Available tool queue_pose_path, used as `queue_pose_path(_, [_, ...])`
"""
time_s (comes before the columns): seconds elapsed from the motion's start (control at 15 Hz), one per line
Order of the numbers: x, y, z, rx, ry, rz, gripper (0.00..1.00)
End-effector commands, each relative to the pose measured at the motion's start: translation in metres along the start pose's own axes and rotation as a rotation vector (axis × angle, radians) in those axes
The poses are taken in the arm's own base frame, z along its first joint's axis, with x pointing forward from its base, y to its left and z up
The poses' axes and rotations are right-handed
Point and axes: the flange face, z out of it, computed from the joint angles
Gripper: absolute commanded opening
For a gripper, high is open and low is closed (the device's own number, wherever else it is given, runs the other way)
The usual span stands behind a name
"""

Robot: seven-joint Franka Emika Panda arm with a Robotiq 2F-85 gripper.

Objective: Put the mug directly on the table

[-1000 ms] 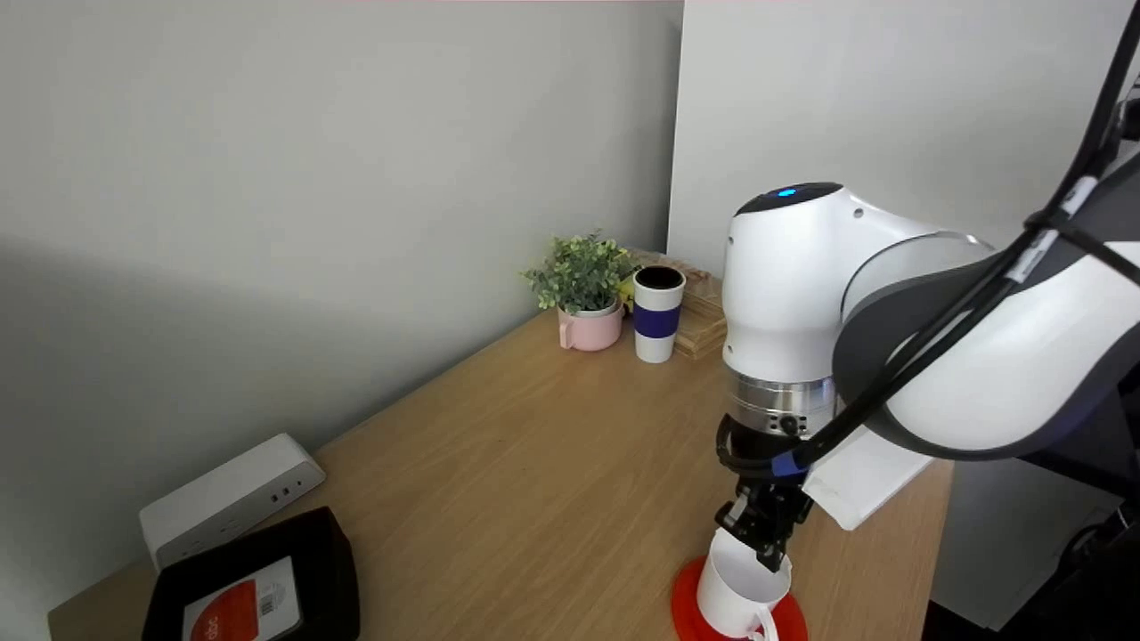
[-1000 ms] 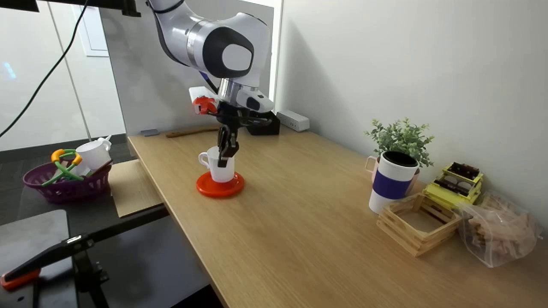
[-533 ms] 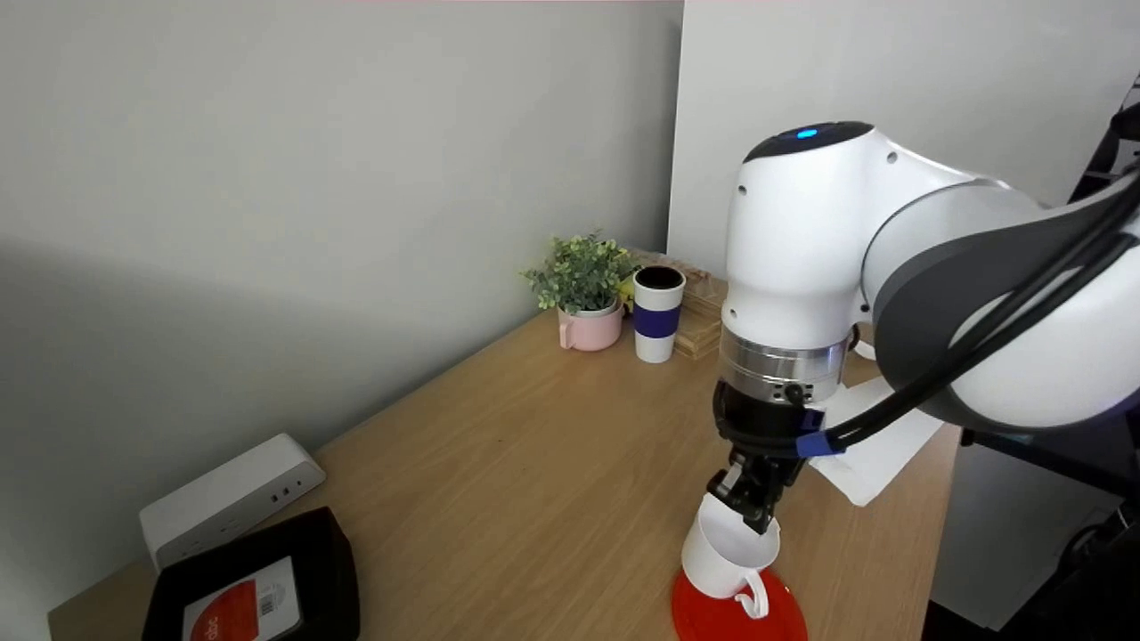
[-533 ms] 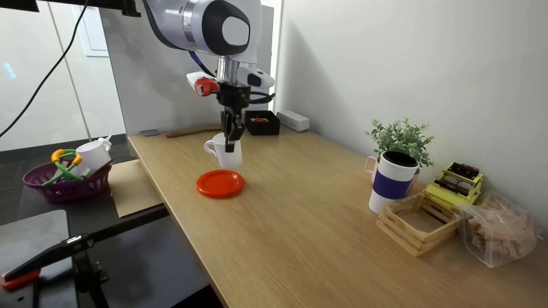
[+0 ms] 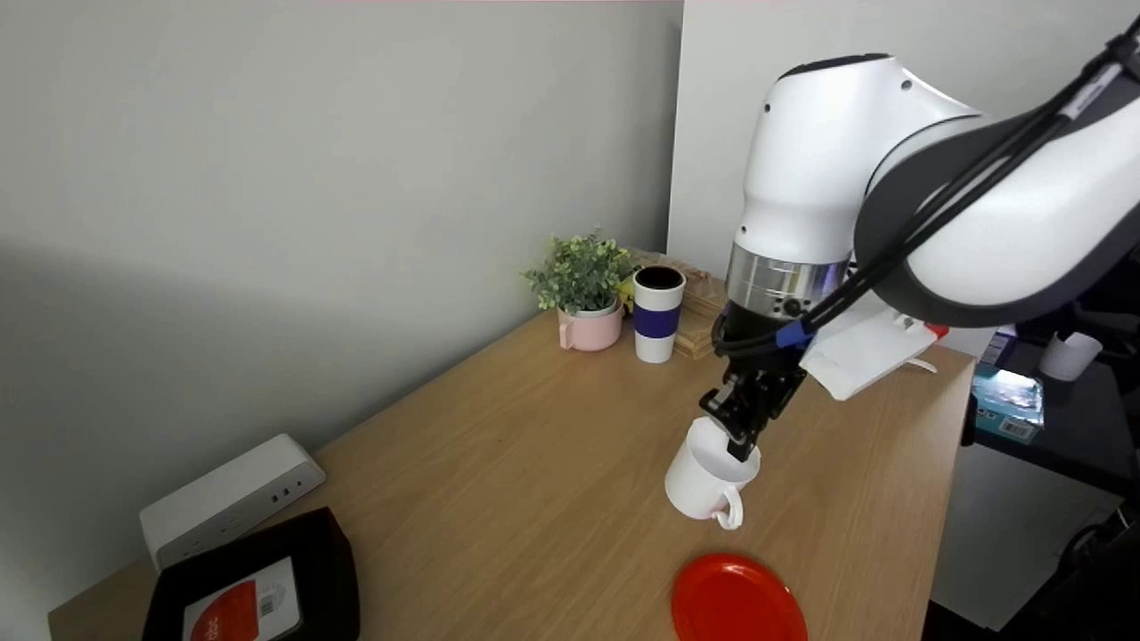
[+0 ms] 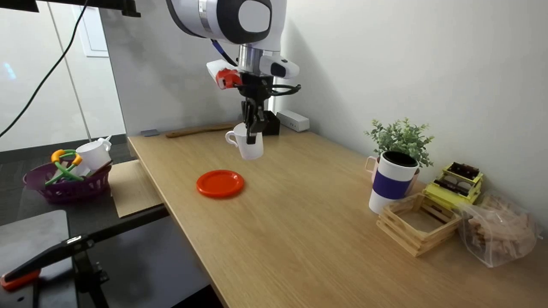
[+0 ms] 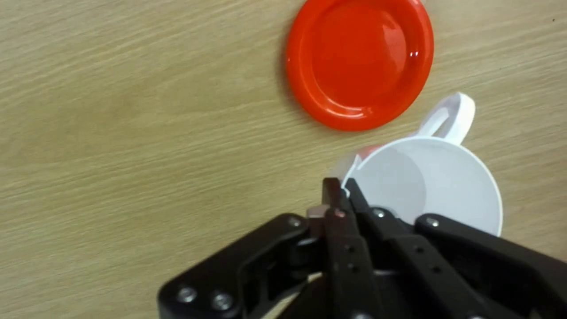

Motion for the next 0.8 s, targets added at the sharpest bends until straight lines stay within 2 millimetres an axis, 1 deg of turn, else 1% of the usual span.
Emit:
queue_pose_path(0.0, [0.018,0.034,0.001,0.087,0.014,-0.017,0.00])
queue_pose_path(0.2, [0.040,0.055,0.010,0.156,-0.003,-0.039,0.00])
queue_pose_path(0.4, [0.055,0.067,0.027,0.188,-0.047,-0.032,0.00])
queue_pose_path(0.53, [0.060,0.072,0.038,0.175,-0.074,0.003,0.00])
queue_pose_path(0.73, [0.057,0.076,0.050,0.134,-0.114,0.084,0.00])
